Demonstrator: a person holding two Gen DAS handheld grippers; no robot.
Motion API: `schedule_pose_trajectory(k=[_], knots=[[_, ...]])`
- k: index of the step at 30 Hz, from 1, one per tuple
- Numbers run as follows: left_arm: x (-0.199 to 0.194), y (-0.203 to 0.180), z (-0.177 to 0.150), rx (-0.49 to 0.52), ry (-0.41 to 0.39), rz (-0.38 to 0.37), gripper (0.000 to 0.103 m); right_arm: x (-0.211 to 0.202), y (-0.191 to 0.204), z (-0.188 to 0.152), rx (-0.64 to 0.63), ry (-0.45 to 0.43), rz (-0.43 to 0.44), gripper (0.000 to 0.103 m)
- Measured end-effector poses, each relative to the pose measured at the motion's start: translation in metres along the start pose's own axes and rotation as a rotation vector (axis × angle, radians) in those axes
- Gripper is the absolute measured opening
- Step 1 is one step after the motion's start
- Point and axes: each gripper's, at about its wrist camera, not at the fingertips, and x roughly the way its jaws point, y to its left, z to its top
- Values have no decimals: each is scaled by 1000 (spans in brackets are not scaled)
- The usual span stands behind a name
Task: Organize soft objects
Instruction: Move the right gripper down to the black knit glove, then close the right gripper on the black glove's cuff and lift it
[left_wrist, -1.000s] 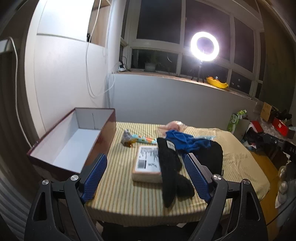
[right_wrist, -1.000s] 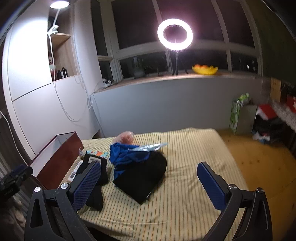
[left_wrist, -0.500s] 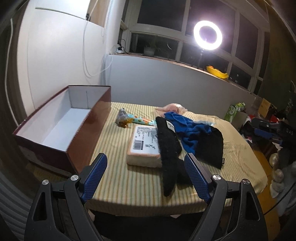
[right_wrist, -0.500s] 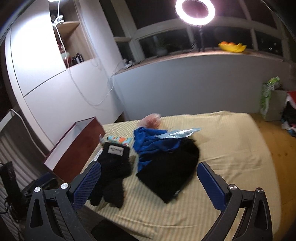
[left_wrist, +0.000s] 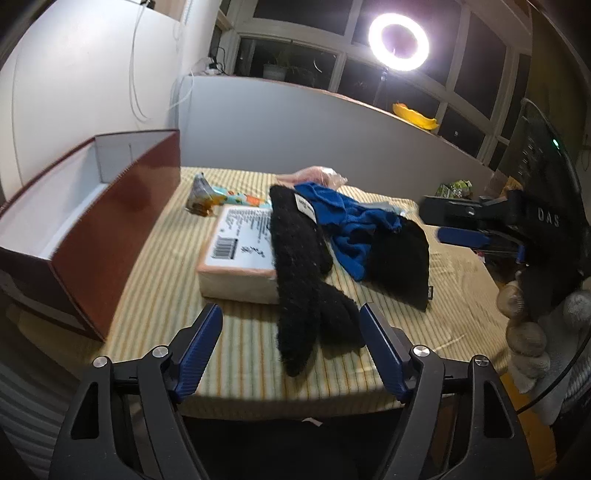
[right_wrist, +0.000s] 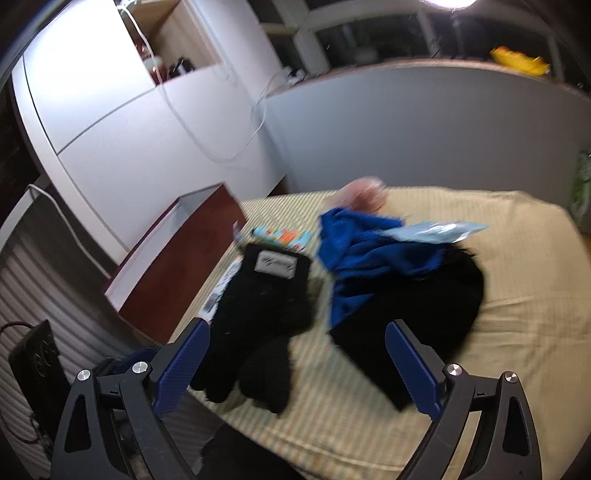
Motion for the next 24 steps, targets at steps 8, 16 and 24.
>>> schedule_pose_trajectory(k=[8, 16, 24], knots=[[22, -2, -3, -11, 17, -32, 63, 59, 21, 0, 37, 150, 112, 94], [37, 8, -2, -63, 29, -76, 51, 105, 31, 12, 64, 236, 111, 94], [49, 4, -1, -51, 46, -91, 43, 133, 40, 17, 53, 307, 83, 94]])
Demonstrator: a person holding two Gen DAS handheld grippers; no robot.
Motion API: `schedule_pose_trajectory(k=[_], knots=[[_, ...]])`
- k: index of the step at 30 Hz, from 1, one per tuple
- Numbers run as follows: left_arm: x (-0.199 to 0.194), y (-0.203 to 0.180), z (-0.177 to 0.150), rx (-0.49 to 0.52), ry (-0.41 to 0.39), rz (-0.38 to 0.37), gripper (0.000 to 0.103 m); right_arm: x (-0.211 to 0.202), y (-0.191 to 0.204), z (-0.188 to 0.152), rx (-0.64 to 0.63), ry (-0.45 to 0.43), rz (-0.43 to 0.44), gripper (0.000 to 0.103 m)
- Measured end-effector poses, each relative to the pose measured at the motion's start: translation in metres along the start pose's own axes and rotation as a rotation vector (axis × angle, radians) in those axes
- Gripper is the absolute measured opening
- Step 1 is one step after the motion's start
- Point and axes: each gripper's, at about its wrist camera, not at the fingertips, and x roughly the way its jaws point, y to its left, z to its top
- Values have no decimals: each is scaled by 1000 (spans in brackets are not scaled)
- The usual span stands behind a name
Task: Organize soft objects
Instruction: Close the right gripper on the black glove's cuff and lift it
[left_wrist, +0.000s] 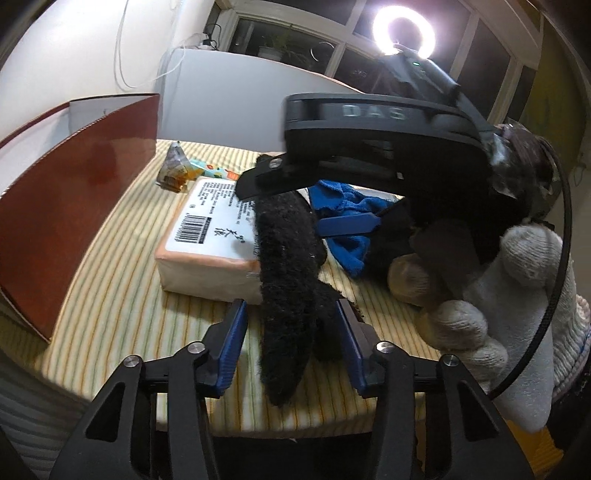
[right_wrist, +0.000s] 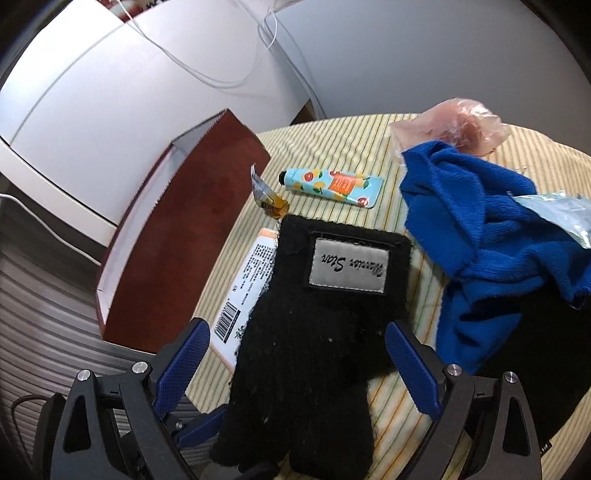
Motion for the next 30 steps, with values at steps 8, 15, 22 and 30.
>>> schedule_pose_trajectory(k=[8, 15, 22, 30], knots=[[9, -7, 5, 17, 12, -22, 25, 6, -13, -1, 41, 41, 22, 48], [9, -15, 6, 37, 11, -52, 12, -5, -19, -9, 65, 30, 49, 24], [9, -22, 7, 55, -6, -82, 9, -28, -33, -20, 104, -15, 62, 16], [4, -24, 13, 65, -37, -117, 8, -56, -36, -28, 123, -66, 73, 15]])
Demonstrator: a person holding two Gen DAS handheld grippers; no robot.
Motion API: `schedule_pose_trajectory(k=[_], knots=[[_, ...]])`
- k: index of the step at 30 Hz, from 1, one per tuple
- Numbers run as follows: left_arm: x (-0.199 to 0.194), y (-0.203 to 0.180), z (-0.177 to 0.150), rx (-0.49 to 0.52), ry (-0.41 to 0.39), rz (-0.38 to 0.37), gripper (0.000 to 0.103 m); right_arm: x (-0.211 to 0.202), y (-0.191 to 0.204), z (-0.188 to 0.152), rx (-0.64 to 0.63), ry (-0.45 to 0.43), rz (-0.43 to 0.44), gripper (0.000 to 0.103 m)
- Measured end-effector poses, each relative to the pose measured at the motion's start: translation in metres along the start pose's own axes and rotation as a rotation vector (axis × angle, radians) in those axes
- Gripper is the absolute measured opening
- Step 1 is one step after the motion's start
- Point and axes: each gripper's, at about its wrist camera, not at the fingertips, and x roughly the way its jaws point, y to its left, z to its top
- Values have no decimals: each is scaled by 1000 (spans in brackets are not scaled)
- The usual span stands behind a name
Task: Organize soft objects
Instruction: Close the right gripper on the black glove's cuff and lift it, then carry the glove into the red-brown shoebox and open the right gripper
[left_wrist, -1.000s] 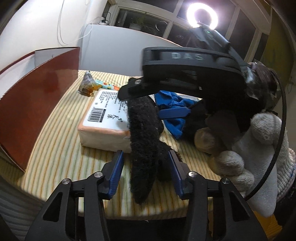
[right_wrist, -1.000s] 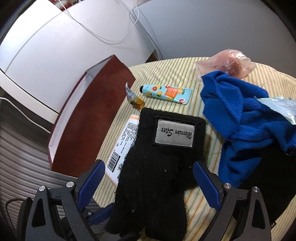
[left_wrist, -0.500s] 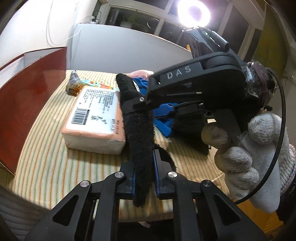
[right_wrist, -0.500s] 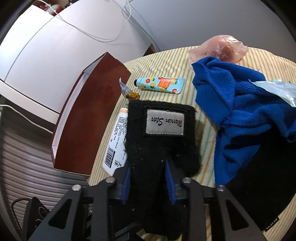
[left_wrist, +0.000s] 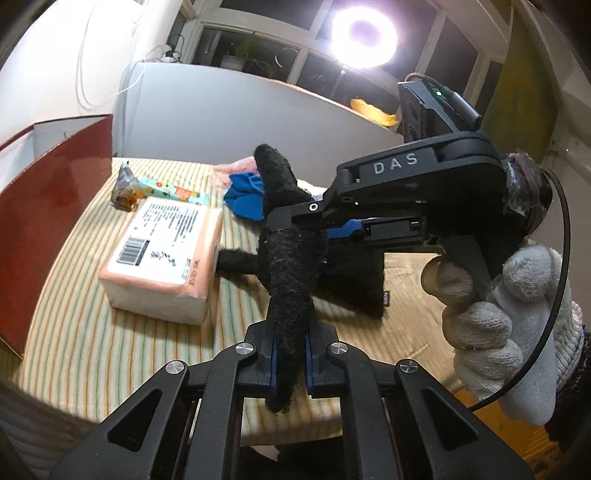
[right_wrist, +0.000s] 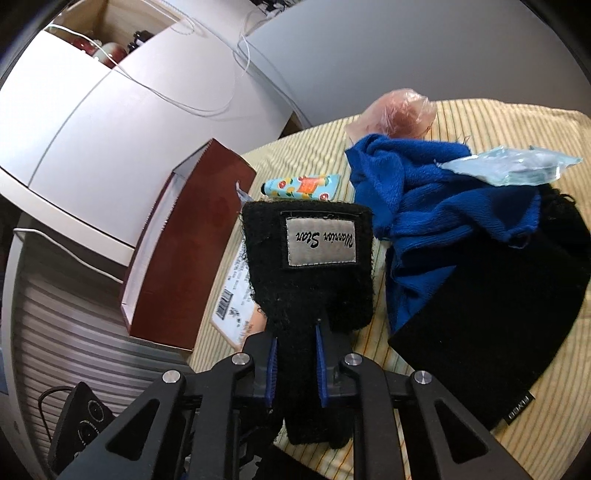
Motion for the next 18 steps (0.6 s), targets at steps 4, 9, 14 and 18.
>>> schedule_pose_trajectory(k=[4, 9, 14, 18], knots=[[-9, 2, 8, 7, -32, -6, 8, -17, 10, -2, -23, -23, 9, 15], [-29, -2, 16, 18, -77, -19, 8, -37, 31, 0, -63, -59, 20, 15], [-50, 7, 30, 14, -141, -14, 8, -52, 60, 5, -118, -90, 35, 15], [-72, 17, 38, 16, -192, 14, 8, -51, 90, 13, -170, -99, 49, 15]])
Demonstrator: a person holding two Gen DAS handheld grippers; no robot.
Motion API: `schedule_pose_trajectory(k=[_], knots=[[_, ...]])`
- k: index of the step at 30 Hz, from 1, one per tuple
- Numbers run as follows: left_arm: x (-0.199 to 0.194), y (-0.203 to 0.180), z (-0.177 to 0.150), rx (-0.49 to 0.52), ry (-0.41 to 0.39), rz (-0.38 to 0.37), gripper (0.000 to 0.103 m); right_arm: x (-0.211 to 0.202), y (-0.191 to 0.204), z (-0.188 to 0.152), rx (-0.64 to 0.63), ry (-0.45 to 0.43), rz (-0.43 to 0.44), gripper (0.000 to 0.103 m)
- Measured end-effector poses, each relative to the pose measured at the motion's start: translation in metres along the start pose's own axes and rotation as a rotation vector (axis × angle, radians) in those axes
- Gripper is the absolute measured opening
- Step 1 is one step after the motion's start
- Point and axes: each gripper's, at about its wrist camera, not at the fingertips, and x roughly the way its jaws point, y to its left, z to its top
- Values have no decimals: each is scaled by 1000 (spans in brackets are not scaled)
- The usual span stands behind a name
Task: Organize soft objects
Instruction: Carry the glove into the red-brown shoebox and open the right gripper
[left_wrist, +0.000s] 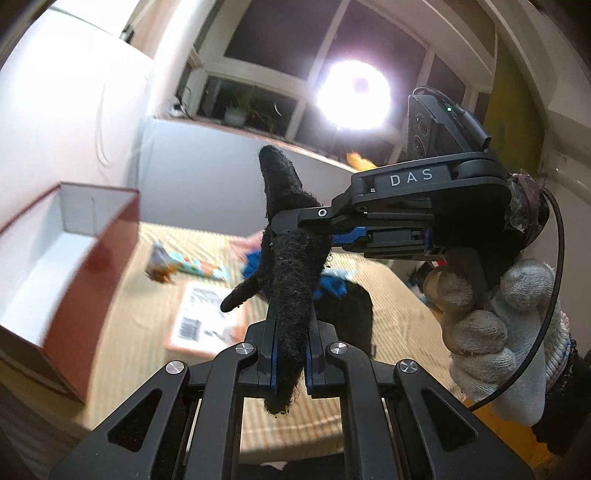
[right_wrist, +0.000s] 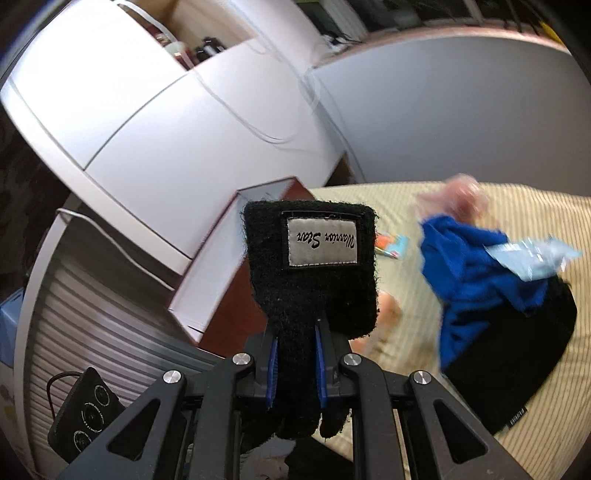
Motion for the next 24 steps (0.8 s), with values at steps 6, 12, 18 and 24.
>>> schedule_pose_trajectory(k=[6, 12, 18, 24], knots=[[-28, 25, 18, 8, -74, 67, 8, 17, 54, 25, -94, -10, 32, 15], [-52, 60, 31, 4, -135, 156, 8, 47, 101, 44, -170, -2, 61, 15], [-58, 103, 37, -26, -149, 237, 8, 94, 140, 60, -218, 33, 60, 15], [-51, 149, 40, -83, -136, 306, 8, 146, 162, 70, -245, 77, 34, 15]])
